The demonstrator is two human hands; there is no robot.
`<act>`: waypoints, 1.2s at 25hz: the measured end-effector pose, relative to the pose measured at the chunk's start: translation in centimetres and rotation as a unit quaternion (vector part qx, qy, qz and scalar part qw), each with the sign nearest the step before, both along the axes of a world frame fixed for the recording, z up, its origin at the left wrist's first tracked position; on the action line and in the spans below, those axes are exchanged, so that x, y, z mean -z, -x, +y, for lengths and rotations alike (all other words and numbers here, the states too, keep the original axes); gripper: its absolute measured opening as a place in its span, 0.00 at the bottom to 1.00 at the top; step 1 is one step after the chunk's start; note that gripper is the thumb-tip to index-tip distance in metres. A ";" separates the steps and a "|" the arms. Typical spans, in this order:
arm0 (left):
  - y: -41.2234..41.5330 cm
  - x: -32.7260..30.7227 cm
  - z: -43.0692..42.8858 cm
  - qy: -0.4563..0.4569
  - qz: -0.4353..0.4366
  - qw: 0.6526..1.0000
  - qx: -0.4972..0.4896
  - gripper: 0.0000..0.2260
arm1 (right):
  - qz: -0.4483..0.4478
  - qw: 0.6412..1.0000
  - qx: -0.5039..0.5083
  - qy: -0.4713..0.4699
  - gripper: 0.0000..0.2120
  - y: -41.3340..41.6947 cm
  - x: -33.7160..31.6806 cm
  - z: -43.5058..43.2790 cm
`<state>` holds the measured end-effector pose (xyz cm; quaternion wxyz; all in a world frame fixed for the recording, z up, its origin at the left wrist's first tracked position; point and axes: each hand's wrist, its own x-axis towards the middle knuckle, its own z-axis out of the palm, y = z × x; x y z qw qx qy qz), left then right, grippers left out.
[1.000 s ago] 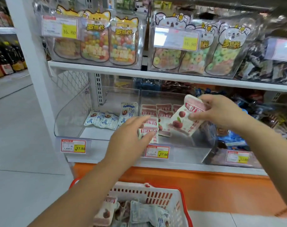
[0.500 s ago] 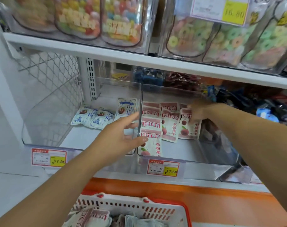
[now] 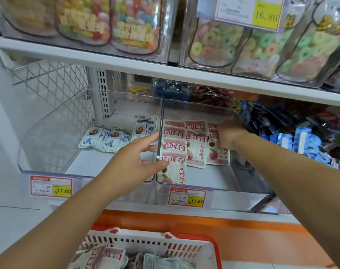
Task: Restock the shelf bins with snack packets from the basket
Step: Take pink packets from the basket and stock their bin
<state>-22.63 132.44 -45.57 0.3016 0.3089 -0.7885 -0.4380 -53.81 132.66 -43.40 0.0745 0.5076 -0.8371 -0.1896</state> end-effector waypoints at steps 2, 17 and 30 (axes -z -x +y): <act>-0.2 0.0 0.1 0.006 -0.009 1.000 -0.016 0.32 | -0.044 0.996 -0.017 0.074 0.18 -0.6 -1.2 1.1; -13.2 16.6 15.1 -0.092 -0.243 0.959 -0.114 0.10 | -0.454 0.885 -0.091 0.044 0.11 -22.8 18.0 21.7; -17.2 19.0 18.3 -0.195 -0.287 0.934 -0.081 0.18 | -0.590 0.797 0.118 0.052 0.13 -30.1 22.4 21.1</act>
